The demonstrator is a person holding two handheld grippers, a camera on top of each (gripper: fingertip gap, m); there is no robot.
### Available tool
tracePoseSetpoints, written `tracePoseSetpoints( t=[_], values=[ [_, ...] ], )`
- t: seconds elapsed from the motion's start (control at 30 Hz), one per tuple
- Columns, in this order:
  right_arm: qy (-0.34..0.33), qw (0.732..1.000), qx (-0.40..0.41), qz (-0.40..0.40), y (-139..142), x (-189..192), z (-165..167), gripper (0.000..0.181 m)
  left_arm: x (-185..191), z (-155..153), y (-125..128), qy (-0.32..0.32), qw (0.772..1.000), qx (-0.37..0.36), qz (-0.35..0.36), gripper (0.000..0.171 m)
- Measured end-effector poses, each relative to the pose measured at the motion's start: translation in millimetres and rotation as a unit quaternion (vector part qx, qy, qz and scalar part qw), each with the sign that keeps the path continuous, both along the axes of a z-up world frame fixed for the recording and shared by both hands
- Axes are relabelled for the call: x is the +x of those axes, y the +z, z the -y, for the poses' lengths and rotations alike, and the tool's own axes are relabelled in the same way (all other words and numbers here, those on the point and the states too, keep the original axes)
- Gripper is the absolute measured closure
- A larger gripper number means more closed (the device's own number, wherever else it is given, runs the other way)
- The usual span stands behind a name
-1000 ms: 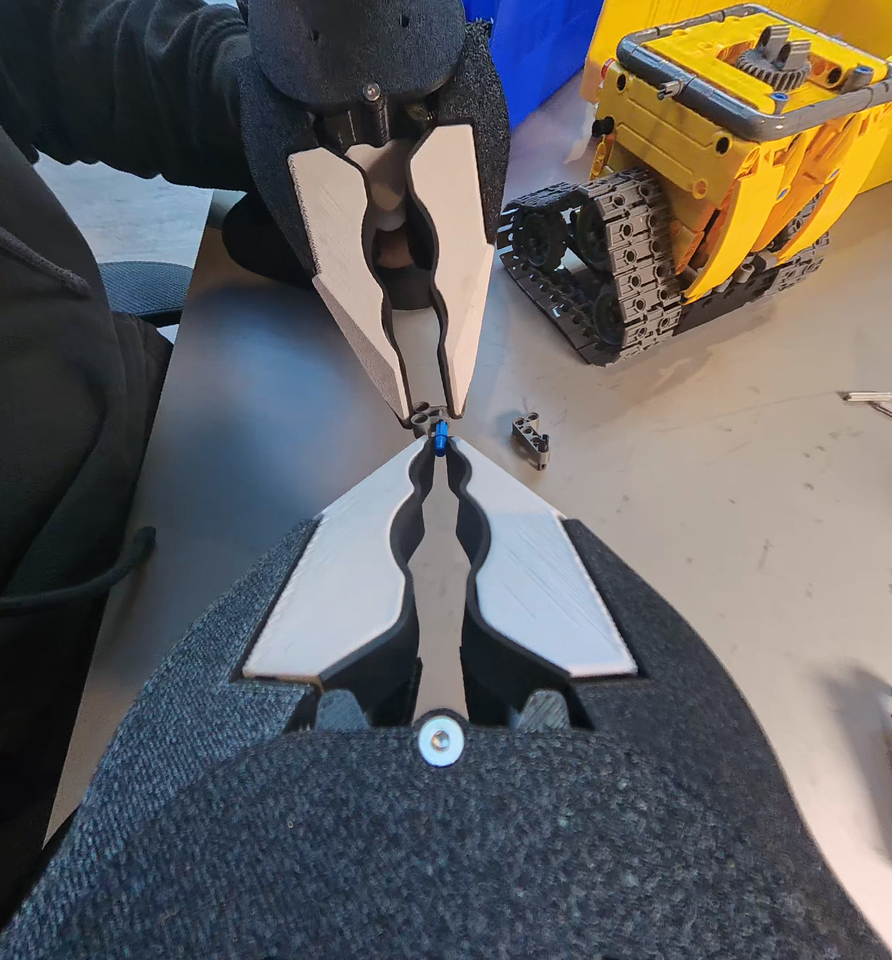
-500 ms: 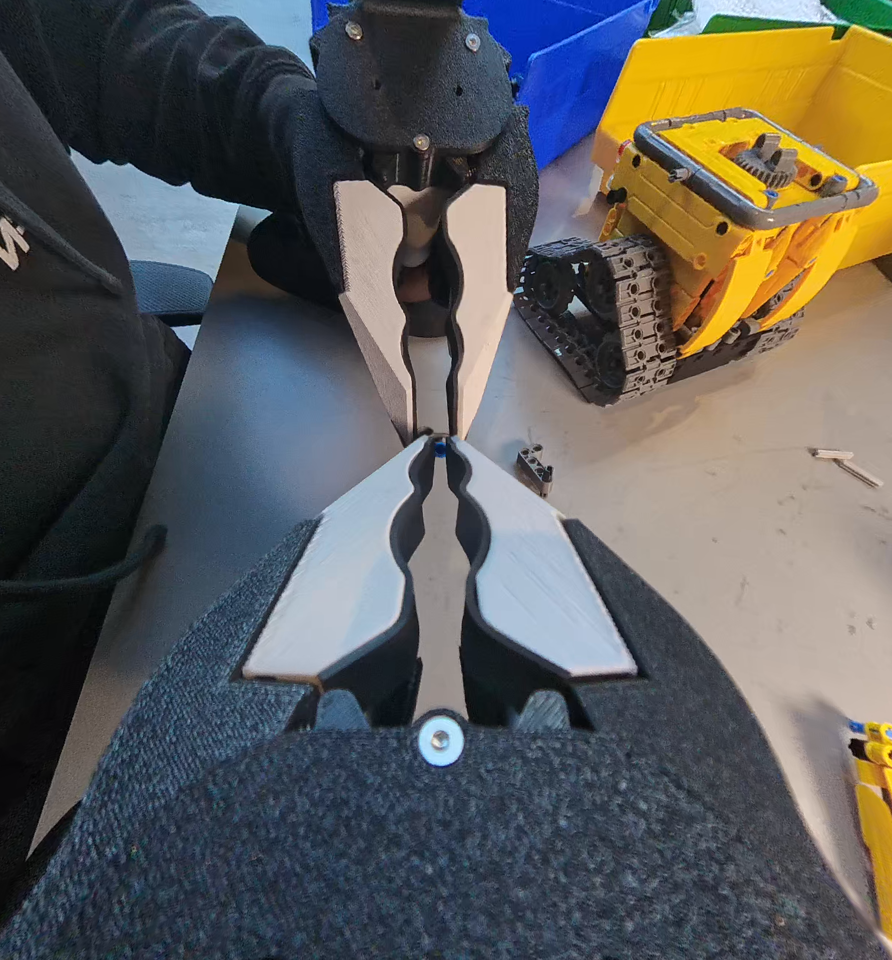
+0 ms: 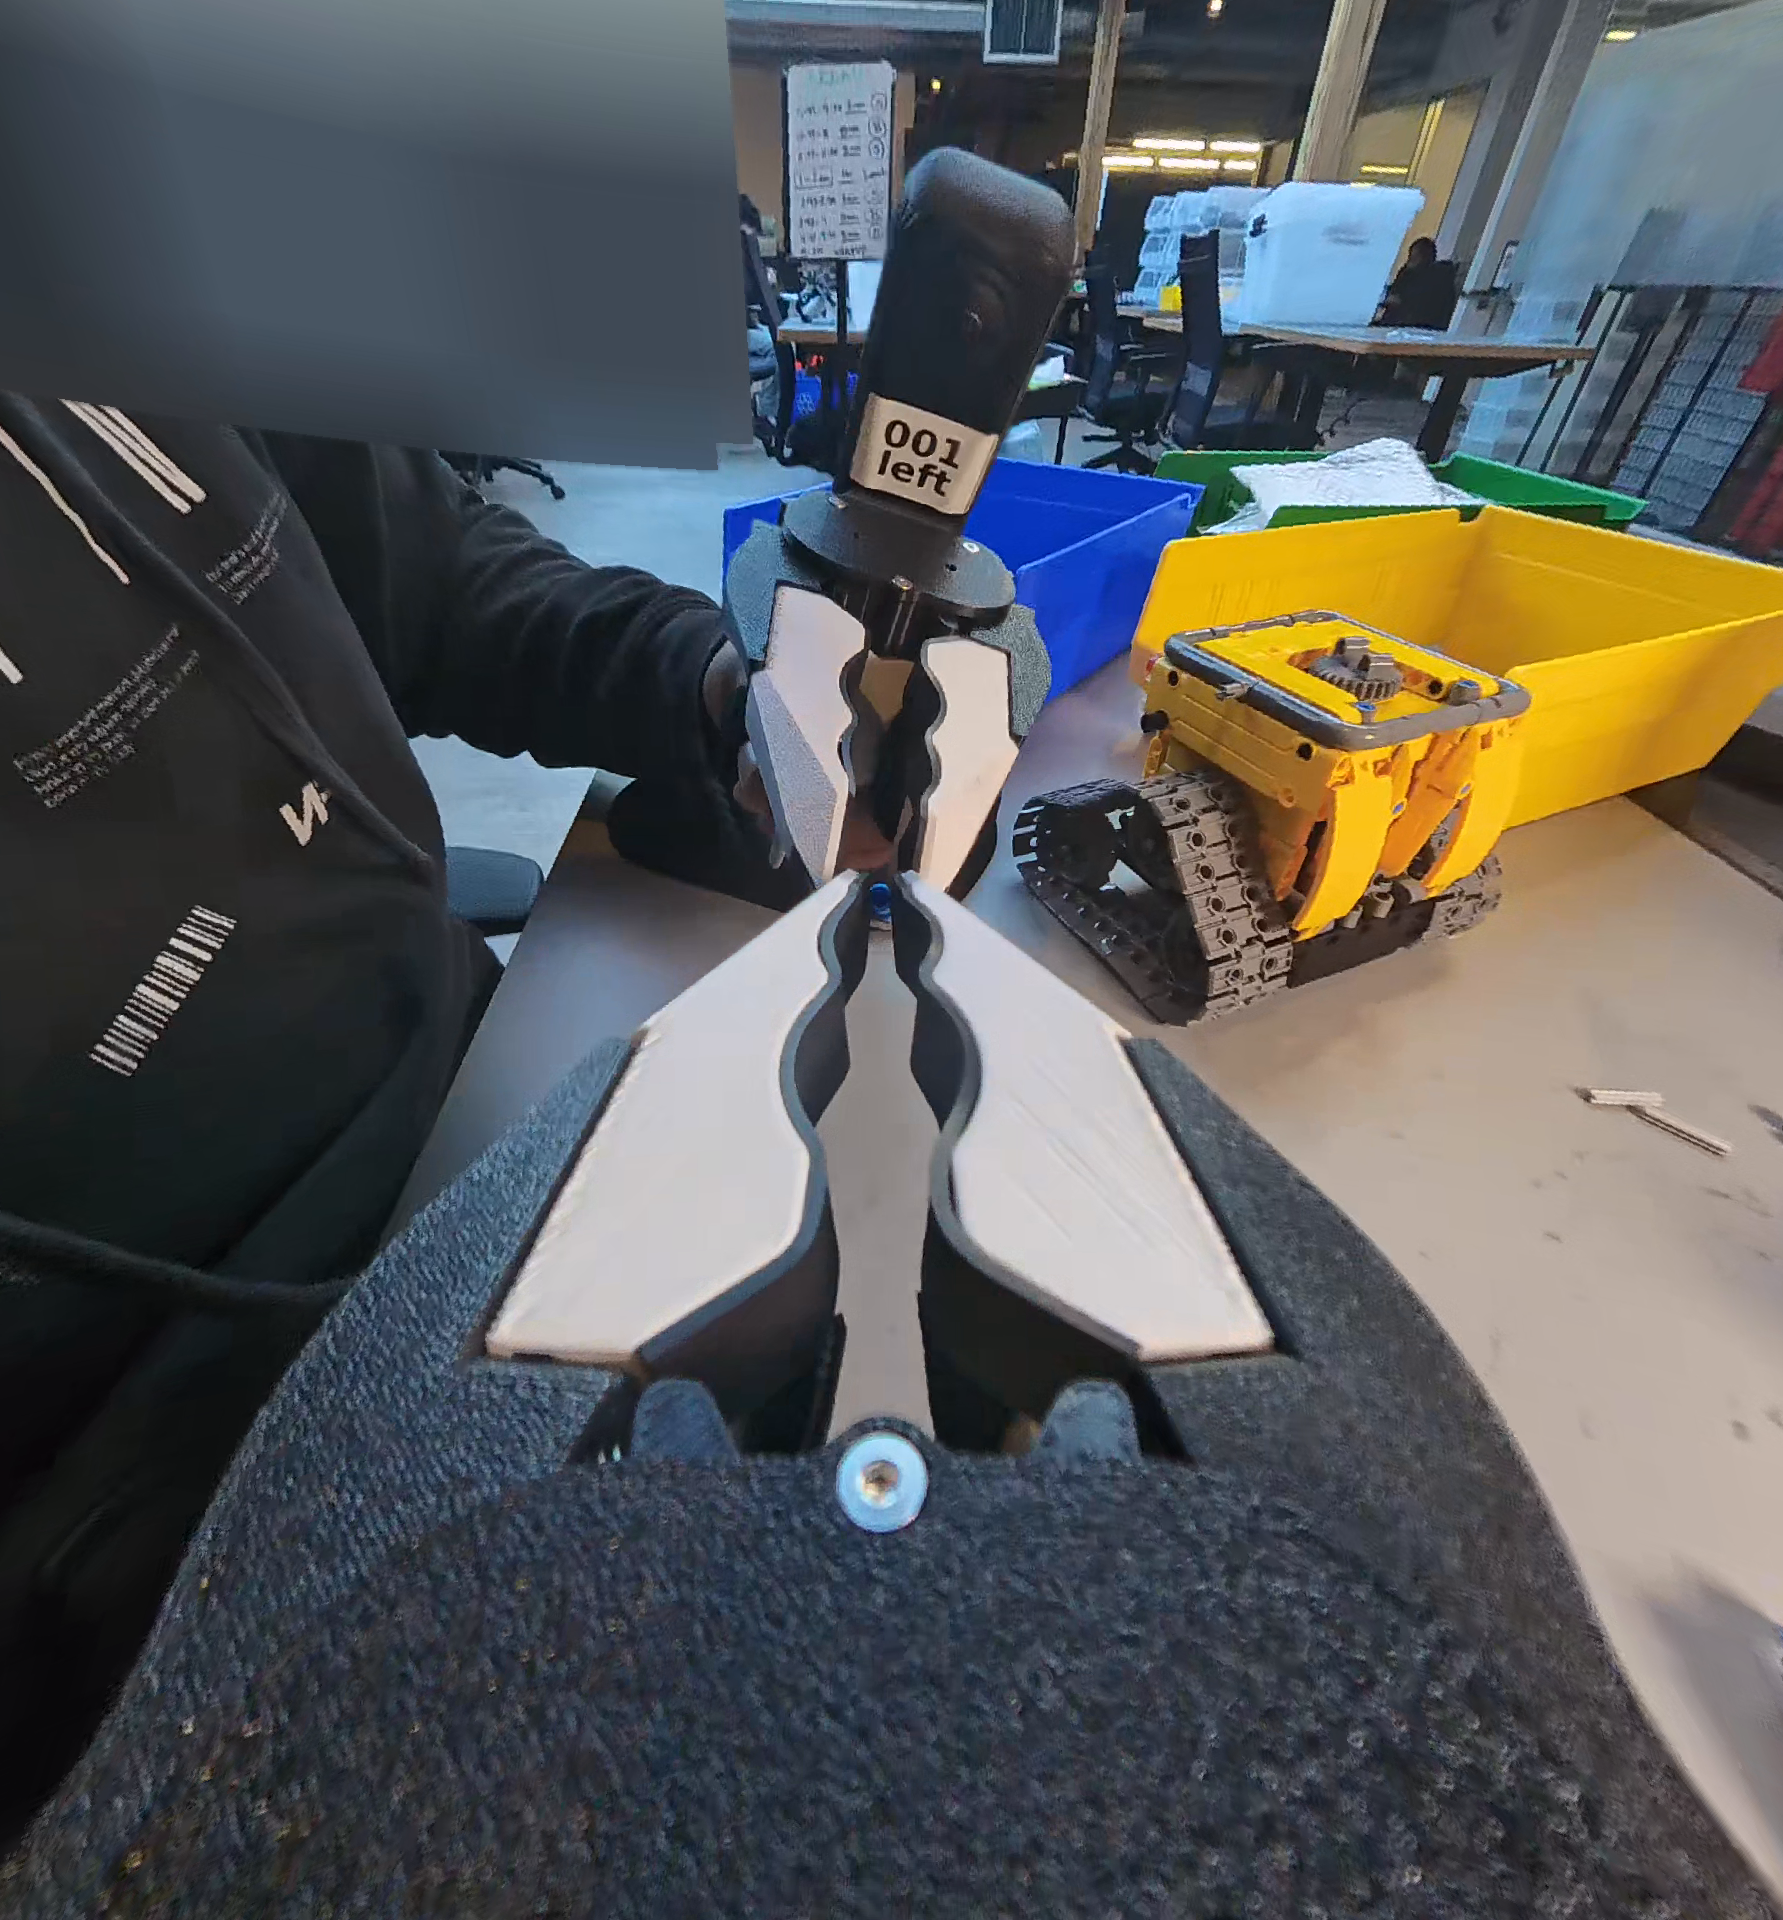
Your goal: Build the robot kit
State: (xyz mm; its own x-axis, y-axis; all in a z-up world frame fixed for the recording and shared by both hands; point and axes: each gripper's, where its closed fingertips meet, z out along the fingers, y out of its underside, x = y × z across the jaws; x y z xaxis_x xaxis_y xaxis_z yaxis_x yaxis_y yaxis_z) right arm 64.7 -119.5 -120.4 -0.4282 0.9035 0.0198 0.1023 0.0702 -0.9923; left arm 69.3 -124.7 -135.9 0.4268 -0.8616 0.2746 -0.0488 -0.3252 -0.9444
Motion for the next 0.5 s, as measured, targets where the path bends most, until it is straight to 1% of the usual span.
tracePoseSetpoints(
  t=[0.13,0.5],
  values=[
    [0.012,1.000,-0.002,-0.001,4.9,2.8,3.3,0.177,1.9,3.0,6.3,-0.005,1.000,0.000,0.019,0.158],
    [0.023,0.996,-0.077,-0.037,20.6,5.3,7.7,0.177,5.0,7.4,24.0,-0.001,0.998,0.041,0.043,0.159]
  ],
)
